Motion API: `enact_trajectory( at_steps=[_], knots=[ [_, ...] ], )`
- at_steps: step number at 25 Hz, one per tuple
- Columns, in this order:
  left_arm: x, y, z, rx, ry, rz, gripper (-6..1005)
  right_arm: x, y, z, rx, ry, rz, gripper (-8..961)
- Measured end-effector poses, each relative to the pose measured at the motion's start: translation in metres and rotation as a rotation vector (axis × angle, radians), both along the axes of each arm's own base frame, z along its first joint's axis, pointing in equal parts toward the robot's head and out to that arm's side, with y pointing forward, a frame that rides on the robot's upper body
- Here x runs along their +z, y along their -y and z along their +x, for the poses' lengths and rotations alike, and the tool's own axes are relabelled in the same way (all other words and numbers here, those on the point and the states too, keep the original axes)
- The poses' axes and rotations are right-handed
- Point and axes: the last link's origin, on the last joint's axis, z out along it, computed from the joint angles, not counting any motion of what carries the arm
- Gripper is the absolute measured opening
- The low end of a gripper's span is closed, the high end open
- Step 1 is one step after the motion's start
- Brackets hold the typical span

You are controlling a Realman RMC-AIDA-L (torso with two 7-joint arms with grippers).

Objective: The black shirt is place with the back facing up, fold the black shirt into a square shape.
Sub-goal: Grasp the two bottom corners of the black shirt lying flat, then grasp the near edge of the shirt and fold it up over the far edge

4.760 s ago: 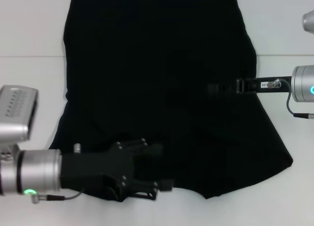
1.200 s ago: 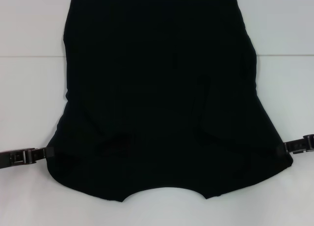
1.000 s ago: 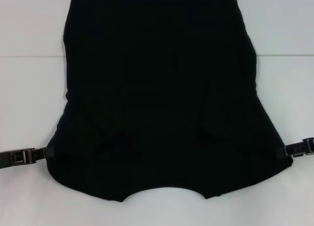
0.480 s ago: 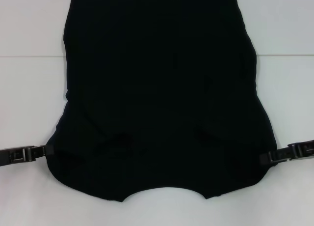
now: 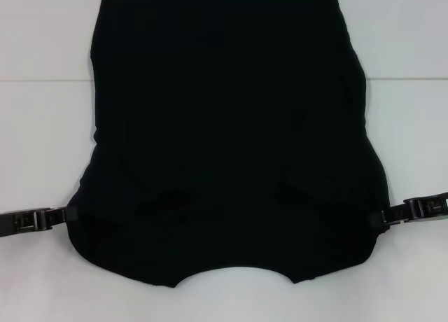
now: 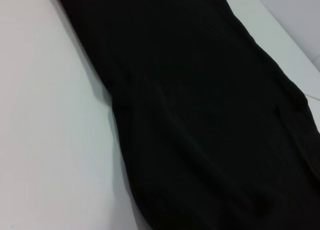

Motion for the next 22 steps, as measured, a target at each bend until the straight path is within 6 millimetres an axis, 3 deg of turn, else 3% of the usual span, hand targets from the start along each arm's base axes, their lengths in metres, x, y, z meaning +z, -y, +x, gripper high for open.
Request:
enact_trajectory(
  at_steps=[9, 14, 22],
  knots=[
    [0.000, 0.000, 0.000, -0.001, 0.000, 0.000, 29, -0.004, 0.002, 0.002, -0.005, 0.008, 0.003, 305],
    [0.000, 0.000, 0.000, -0.002, 0.002, -0.002, 29, -0.004, 0.005, 0.006, -0.003, 0.004, 0.005, 100],
    [0.006, 0.016, 0.011, -0.060, 0.126, -0.014, 29, 0.013, 0.022, 0.022, 0.008, -0.063, 0.044, 54]
  ],
)
